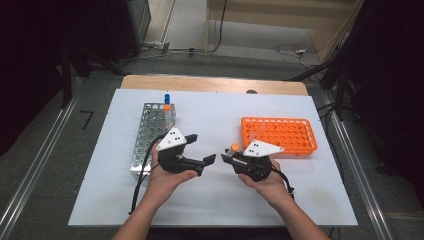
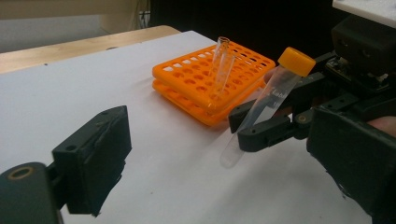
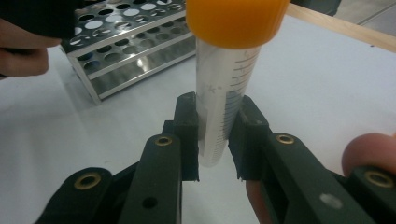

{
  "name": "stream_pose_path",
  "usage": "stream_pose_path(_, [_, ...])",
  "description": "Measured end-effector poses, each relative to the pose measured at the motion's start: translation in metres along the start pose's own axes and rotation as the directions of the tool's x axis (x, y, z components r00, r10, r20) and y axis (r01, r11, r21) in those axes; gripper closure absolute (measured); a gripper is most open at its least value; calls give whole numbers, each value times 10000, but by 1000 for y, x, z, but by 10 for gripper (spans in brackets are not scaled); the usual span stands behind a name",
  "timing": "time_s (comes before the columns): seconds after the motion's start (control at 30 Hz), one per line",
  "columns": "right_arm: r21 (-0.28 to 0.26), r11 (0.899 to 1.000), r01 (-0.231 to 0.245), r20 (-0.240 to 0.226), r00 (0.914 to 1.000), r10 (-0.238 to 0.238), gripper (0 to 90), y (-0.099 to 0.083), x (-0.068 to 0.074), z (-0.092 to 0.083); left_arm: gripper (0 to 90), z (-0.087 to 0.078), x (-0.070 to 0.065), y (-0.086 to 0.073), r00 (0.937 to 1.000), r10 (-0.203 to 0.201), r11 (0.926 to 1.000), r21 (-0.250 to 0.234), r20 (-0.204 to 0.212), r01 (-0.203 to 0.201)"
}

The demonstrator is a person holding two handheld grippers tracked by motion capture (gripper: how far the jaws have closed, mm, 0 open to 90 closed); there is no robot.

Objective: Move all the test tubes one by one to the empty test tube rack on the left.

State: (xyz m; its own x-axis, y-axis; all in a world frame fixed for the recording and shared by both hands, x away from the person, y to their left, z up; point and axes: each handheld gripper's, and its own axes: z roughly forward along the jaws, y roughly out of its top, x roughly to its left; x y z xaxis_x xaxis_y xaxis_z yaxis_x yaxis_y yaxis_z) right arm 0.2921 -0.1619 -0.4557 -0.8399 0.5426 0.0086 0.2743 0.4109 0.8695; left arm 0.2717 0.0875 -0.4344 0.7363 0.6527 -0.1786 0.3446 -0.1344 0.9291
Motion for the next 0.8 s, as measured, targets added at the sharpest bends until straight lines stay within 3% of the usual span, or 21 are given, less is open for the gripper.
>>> stream_pose_path(0.2, [15, 9999, 150, -241, 9996, -150, 718, 2, 8, 4, 184, 6, -8, 0, 9988, 234, 9997, 85, 426, -238])
stream_pose_path(0.43, [102, 9996, 245, -469, 9986, -240, 718, 3, 16, 9, 391, 10, -15, -1, 9893, 668, 9977, 12, 1301, -675])
stream_pose_path(0.6, [143, 9993, 346, -668, 9972, -336, 718, 4, 21, 11, 537, 12, -19, -1, 9846, 928, 9956, -5, 1481, -938])
stream_pose_path(0.8, [211, 9986, 490, -894, 9949, -469, 717, 5, 27, 12, 647, 16, -23, -1, 9802, 1242, 9918, 103, 1544, -1273])
